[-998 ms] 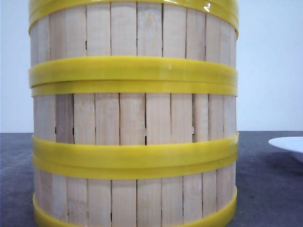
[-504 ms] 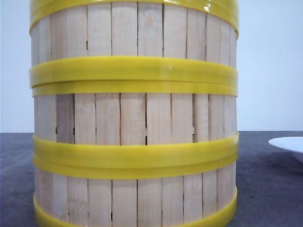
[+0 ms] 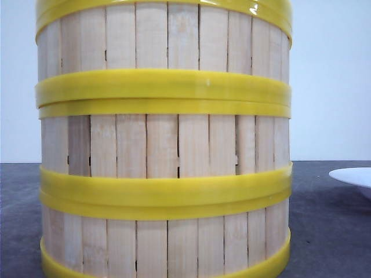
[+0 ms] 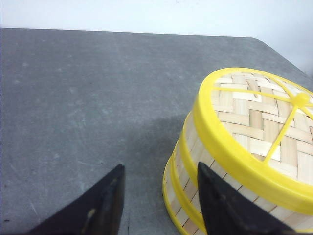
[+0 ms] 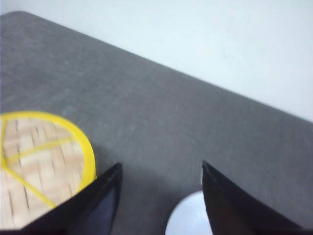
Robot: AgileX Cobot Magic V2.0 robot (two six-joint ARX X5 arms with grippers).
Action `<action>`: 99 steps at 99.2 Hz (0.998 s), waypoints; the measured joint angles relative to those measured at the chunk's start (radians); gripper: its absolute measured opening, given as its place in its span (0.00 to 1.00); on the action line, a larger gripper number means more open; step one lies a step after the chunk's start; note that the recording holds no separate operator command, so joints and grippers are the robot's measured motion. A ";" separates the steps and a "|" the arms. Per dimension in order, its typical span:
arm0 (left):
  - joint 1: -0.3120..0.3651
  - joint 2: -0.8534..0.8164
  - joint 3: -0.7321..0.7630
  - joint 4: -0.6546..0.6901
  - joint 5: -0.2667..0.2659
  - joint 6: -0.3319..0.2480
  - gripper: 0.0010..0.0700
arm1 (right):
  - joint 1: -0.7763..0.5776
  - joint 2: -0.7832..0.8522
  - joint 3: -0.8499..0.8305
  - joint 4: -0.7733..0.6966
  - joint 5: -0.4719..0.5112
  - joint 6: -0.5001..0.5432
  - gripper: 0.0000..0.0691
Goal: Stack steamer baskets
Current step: 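Open the right gripper and withdraw it from the lid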
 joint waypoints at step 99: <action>0.000 0.000 0.000 -0.006 0.000 0.000 0.03 | 0.000 -0.236 -0.282 -0.021 0.019 0.154 0.02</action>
